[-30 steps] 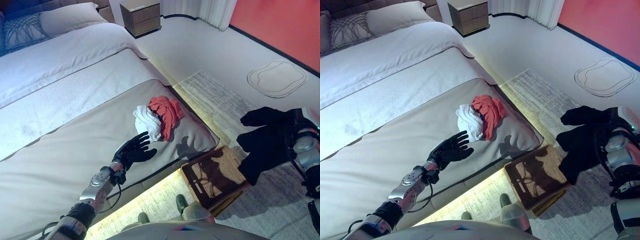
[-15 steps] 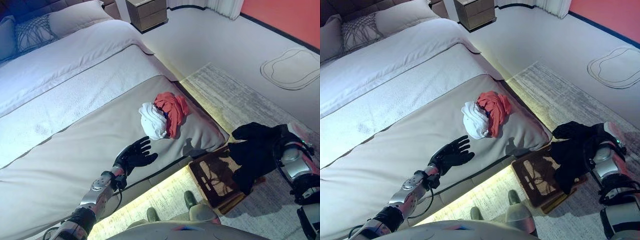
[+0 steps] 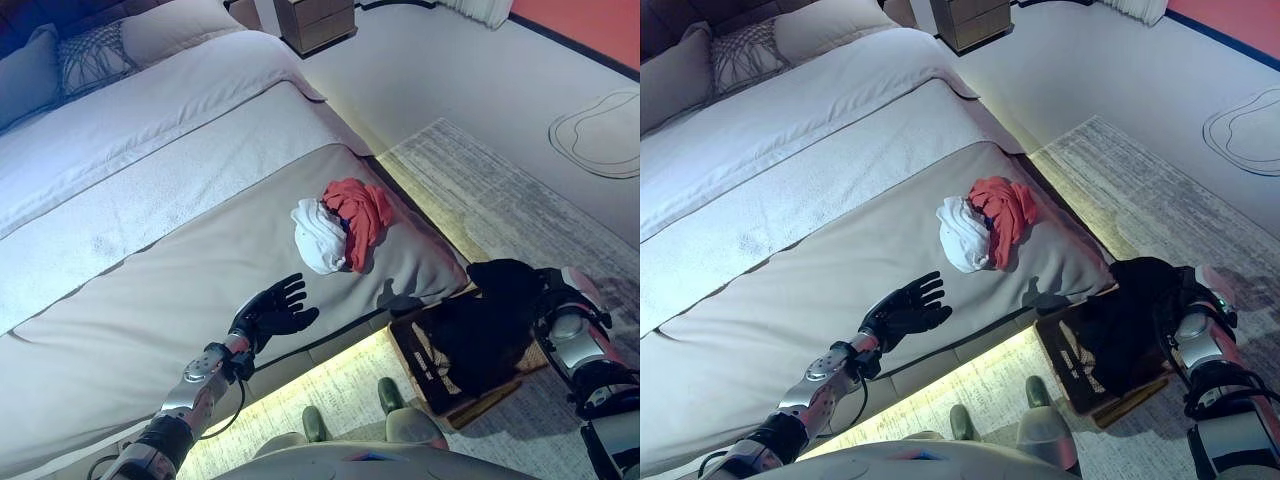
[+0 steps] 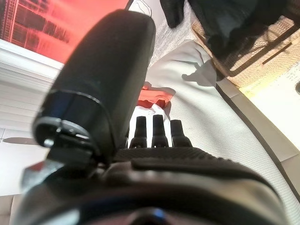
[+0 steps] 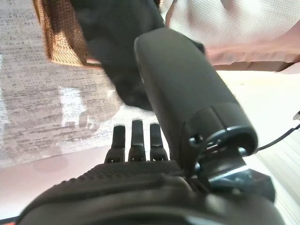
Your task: Pick up the clothes from the bed and place them into the basket
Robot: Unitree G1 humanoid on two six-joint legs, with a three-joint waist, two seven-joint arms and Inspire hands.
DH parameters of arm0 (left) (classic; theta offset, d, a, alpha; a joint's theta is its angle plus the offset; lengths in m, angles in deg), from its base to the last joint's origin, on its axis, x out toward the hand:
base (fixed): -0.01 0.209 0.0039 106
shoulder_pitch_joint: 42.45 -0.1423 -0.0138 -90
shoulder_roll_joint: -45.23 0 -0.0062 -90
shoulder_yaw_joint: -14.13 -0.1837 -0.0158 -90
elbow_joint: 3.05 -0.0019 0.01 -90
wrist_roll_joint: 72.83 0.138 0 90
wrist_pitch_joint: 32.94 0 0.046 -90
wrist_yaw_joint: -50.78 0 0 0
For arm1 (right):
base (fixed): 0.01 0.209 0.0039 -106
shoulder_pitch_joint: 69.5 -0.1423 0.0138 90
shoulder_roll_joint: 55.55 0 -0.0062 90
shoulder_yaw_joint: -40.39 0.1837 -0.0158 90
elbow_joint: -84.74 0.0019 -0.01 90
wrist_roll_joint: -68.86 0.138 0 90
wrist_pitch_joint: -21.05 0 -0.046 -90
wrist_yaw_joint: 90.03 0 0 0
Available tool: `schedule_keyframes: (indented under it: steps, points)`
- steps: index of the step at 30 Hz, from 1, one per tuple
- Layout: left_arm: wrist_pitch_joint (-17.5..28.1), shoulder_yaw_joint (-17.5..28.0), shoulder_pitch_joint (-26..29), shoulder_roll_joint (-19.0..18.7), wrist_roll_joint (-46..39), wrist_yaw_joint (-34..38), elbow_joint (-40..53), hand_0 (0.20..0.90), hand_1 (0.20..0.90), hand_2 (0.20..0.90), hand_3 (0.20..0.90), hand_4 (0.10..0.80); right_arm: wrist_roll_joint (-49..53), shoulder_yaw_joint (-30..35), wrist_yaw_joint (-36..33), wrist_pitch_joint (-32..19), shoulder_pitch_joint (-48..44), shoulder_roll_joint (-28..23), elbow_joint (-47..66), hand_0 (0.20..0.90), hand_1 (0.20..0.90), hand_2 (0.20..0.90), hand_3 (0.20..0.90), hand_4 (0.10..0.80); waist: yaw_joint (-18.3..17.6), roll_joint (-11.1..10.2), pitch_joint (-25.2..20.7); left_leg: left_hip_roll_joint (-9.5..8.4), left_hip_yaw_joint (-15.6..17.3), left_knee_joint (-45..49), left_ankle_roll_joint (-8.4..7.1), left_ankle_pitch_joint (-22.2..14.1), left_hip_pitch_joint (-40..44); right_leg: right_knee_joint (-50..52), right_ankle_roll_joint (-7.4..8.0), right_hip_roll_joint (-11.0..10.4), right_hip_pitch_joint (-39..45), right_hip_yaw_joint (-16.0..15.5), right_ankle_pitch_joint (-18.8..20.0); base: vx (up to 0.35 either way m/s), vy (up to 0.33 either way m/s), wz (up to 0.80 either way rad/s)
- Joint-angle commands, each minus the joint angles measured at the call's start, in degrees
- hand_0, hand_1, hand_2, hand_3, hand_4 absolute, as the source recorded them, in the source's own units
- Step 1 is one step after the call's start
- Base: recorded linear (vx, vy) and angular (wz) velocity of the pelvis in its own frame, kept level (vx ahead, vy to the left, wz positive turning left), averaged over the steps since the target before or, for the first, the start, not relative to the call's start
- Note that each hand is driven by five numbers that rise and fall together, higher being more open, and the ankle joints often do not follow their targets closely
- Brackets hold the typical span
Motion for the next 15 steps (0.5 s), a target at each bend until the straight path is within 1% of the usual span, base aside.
schedule_keyframes:
  steps: [1,6,10,15]
  points:
    - [5.31,2.42,2.83,-1.11,0.32,-2.02,0.93,0.9,0.9,0.9,0.9,0.8,-2.26,-0.3,-4.15,-2.36,-2.75,-2.25,-0.94,0.9,0.9,0.9,0.9,0.8,0.49,-4.24,-2.55,3.08,-0.32,0.29,-1.31,-4.05,-0.39,3.57,2.78,-3.01,-0.69,-2.86,-3.19,-0.006,-0.006,0.04]
    - [4.77,2.84,2.75,-1.55,0.84,-2.05,1.05,0.9,0.9,0.9,0.9,0.8,-2.55,0.12,-4.14,-2.24,-1.43,-1.76,-2.1,0.9,0.9,0.9,0.9,0.8,0.79,-5.01,-2.87,3.35,-0.42,0.29,-1.28,-4.11,-0.03,3.5,2.87,-2.97,-0.27,-2.94,-3.11,-0.009,-0.014,0.06]
    - [4.74,2.96,2.7,-1.64,1.16,-2.07,0.92,0.9,0.9,0.9,0.9,0.8,-2.46,0.12,-4.74,-2.23,-1.28,-1.49,-2.2,0.9,0.9,0.9,0.9,0.8,0.98,-5.22,-2.92,3.41,-0.57,0.29,-1.28,-4.05,0.08,3.53,2.9,-2.97,-0.1,-3.02,-3.06,-0.002,-0.002,0.01]
    - [4.4,3.08,2.92,-1.91,0.94,-1.97,0.81,0.9,0.9,0.9,0.9,0.8,-2.32,-0.14,-6.67,-3.38,-1.96,-1.84,0.73,0.9,0.9,0.9,0.9,0.8,1.32,-5.38,-2.98,3.27,-1.34,0.29,-1.15,-4.1,0.52,3.92,2.83,-3.02,0.51,-3.27,-3.31,0.013,-0.002,0.01]
